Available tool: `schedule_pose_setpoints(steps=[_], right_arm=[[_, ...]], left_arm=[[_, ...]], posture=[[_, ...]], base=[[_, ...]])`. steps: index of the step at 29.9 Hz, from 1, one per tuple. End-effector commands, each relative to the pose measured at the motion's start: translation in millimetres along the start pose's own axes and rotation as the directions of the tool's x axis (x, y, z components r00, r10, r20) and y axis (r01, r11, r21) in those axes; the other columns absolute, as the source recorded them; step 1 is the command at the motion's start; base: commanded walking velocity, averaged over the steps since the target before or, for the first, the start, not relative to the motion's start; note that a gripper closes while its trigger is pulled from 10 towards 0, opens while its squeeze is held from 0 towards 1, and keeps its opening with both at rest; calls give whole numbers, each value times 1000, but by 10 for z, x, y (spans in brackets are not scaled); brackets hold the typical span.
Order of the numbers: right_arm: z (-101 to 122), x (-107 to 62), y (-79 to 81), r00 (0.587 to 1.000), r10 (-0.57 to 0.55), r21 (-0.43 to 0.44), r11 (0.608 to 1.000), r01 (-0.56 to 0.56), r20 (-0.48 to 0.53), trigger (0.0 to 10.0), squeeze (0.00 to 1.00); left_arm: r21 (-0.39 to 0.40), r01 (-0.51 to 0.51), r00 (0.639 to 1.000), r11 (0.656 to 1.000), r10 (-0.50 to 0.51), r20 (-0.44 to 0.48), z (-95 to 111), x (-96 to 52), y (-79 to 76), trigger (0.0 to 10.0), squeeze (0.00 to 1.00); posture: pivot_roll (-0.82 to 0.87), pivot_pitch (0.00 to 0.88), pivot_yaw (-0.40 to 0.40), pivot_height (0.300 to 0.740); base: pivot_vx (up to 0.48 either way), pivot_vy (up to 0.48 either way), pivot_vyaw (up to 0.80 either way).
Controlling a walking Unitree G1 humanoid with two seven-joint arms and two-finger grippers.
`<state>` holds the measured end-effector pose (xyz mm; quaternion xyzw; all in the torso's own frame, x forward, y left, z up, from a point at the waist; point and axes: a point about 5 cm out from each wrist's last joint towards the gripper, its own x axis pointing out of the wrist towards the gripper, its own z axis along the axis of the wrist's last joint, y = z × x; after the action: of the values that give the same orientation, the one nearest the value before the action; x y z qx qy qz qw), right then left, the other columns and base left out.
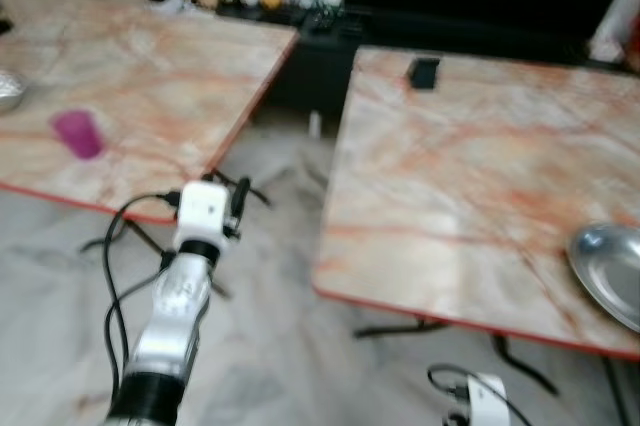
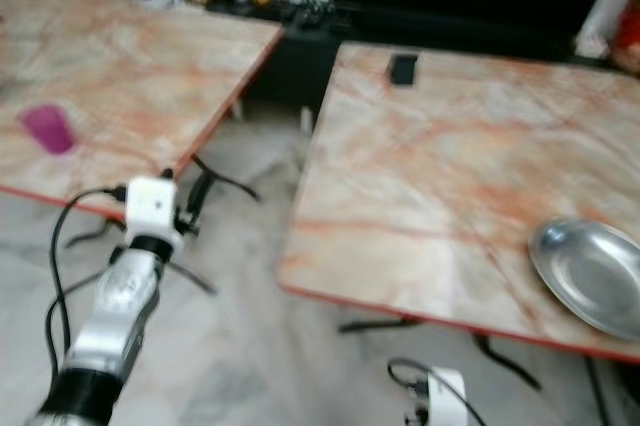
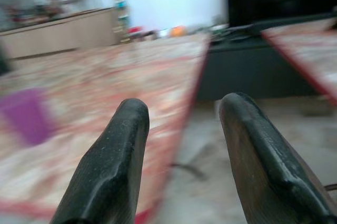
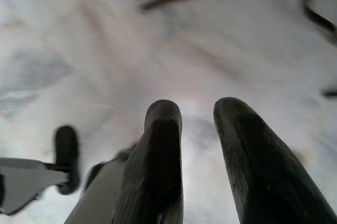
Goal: Setting the table
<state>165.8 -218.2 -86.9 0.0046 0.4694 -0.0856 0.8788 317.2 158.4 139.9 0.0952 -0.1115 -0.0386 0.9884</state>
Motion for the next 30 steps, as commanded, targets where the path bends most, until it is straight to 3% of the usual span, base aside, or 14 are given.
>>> schedule_pose_setpoints(steps=[1,30], right_arm=[[-56,-15,-76,1000,-19,23,1000,19,-14,10000,0],[-59,-19,-92,1000,-6,4,1000,6,-11,10000,0]], left_arm=[[-8,14,1000,1000,-14,3,21,5,-68,10000,0],[0,9,1000,1000,-9,4,15,-19,-32,10000,0]], posture=[[100,0,-34,740],[111,0,-46,740]], base=[[0,368,0],[0,371,0]])
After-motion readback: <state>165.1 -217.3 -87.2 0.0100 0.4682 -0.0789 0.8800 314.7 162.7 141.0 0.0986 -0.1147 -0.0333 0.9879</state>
